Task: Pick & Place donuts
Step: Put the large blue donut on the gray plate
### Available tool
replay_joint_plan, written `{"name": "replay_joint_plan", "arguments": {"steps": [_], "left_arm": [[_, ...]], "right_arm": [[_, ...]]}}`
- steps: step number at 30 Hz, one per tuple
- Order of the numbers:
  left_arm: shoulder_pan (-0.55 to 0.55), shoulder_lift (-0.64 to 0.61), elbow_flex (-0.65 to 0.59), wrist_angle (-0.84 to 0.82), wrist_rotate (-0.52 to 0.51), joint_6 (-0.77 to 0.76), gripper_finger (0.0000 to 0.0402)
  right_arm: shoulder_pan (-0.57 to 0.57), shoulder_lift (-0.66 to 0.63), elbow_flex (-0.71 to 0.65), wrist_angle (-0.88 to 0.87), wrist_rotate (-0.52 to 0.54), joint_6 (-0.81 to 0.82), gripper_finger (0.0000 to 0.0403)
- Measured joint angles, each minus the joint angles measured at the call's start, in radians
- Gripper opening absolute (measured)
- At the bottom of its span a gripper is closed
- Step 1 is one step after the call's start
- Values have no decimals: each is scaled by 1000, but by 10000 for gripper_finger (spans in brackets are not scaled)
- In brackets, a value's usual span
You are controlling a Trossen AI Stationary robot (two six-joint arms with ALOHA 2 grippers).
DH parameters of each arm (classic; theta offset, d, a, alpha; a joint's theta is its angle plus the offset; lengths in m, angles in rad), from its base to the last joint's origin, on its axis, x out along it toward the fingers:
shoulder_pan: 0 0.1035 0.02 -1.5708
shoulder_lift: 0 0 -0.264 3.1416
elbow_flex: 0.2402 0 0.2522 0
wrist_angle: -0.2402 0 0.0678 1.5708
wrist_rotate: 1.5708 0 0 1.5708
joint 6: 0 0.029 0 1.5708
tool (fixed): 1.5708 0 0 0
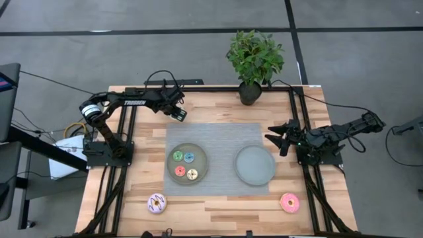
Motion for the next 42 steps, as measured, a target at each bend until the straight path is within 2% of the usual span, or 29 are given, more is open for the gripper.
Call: {"name": "replay_joint_plan", "arguments": {"steps": [8,17,21,26,30,35,42], "left_arm": [[-22,0,0,74,9,-2,80],[-25,0,0,116,30,4,75],[-25,1,16,124,114,31,75],[-53,1,82,125,282,101,75],[-129,1,160,126,370,151,75],[-265,1,267,126,377,186,75],[-438,1,398,123,261,235,75]], "right_arm": [[0,0,0,0,1,1,239],[0,0,0,0,1,1,239],[0,0,0,0,2,0,239],[0,0,0,-5,3,-2,239],[0,0,0,-15,3,-1,239],[1,0,0,-8,2,2,239],[-3,0,0,18,3,185,239]]}}
